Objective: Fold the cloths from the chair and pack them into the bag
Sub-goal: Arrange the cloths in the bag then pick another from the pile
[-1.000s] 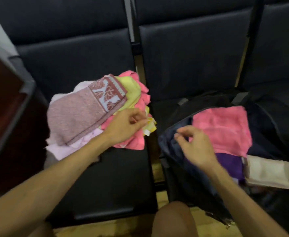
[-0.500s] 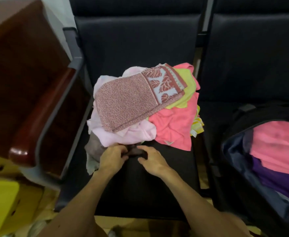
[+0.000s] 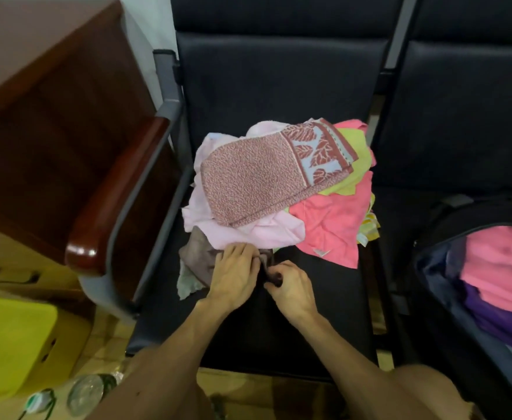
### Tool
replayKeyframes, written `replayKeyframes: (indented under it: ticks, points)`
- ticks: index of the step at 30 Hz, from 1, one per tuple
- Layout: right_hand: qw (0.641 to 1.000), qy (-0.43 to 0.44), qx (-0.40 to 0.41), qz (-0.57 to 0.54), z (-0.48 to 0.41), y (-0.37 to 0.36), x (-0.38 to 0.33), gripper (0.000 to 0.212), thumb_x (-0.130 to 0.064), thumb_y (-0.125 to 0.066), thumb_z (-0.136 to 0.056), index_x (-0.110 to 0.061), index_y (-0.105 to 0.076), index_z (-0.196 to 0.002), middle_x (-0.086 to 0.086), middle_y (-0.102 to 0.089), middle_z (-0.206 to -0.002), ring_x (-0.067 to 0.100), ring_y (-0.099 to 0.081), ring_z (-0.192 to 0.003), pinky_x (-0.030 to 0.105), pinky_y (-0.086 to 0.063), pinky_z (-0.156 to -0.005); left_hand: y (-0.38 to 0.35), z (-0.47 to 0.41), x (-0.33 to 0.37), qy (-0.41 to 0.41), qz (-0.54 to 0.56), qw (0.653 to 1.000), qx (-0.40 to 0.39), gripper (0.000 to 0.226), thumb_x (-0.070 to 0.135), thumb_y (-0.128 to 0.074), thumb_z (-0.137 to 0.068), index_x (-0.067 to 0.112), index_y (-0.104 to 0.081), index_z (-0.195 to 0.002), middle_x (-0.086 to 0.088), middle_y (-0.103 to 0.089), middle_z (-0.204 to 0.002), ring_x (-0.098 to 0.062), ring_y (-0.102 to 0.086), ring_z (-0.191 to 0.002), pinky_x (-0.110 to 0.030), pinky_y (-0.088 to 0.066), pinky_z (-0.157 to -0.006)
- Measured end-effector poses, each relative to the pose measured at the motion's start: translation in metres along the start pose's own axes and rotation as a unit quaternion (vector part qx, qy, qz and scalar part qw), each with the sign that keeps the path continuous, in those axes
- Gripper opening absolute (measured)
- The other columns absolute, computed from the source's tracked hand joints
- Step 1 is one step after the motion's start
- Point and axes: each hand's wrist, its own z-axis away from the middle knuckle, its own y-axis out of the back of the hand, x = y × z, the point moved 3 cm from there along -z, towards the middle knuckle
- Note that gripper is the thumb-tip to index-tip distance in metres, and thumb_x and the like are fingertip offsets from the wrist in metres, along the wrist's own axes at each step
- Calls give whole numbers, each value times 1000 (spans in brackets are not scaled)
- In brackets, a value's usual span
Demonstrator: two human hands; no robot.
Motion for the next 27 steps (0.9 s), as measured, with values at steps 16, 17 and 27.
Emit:
replayKeyframes:
  ticks: [16, 17, 27]
  points:
    - [939, 218, 263, -35, 85, 243, -175, 10, -19, -68, -89, -15, -70, -97, -4, -65, -95, 10, -60, -87, 29, -50, -83, 239, 32, 128, -134, 242, 942, 188, 8, 22, -51, -101, 24, -58, -100, 11, -59, -80, -2, -58, -80, -20, -45, -68]
    - [935, 224, 274, -36, 93, 254, -185, 9, -19, -69, -88, -15, -70, -96, -3, -63, -93, 11, -59, -86, 29, -49, -82, 251, 36, 135, -139, 266, 936, 184, 8, 22, -51, -101, 24, -59, -101, 8, -61, -80, -5, -59, -79, -20, -47, -68]
    - [901, 281, 321, -81, 167, 321, -251, 13, -34, -54, -100, -23, -59, -97, -16, -60, -83, -1, -58, -79, 19, -44, -67, 321, 72, 171, -203, 243, 942, 111, 36, 26, -73, -88, 36, -52, -115, 20, -61, -104, 6, -59, -89, -4, -42, -74]
